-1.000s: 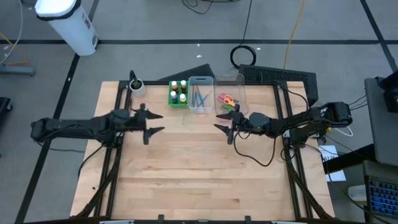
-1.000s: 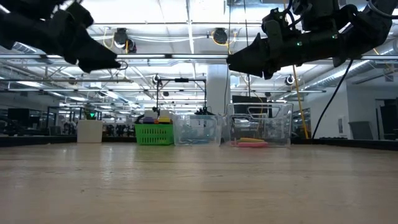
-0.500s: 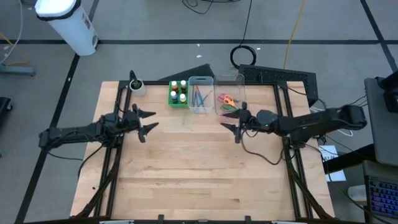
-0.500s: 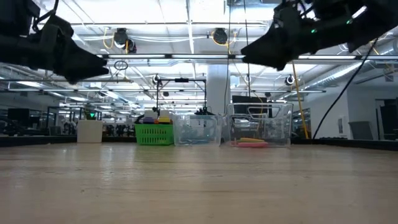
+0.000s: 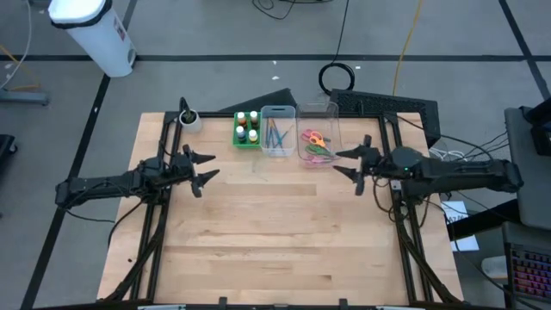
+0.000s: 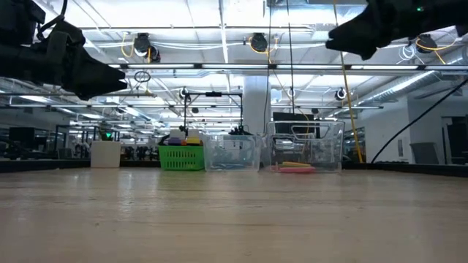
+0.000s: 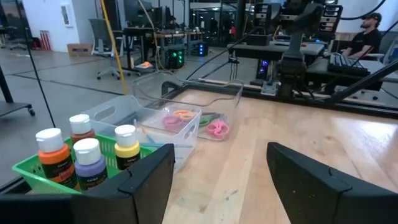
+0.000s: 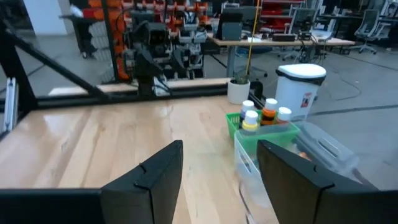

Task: Pick & Place Paint Supplies
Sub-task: Return to Home Position

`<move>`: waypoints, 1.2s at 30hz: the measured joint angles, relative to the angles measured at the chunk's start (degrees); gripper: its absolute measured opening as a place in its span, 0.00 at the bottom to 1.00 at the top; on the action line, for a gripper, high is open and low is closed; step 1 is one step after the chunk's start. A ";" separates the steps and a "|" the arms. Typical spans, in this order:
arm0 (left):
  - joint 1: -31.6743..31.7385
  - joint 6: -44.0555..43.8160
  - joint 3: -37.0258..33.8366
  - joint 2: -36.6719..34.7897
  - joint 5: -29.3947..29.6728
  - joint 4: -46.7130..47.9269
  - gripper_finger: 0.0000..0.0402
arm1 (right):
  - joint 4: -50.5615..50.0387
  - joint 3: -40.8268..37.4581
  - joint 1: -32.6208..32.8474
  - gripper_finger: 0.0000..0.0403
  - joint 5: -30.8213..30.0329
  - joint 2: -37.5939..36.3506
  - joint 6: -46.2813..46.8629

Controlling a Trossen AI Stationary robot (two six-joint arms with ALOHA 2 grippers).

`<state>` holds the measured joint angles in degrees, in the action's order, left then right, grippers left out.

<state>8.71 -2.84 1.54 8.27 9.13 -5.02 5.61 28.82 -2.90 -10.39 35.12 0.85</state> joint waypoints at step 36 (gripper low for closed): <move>0.00 8.55 0.00 0.02 -0.02 0.07 0.66 | 10.22 -24.60 -0.04 0.49 -4.53 -27.43 -1.70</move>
<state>8.71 5.71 1.54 8.29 9.10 -4.95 15.83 4.22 -2.94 -14.92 7.69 -0.85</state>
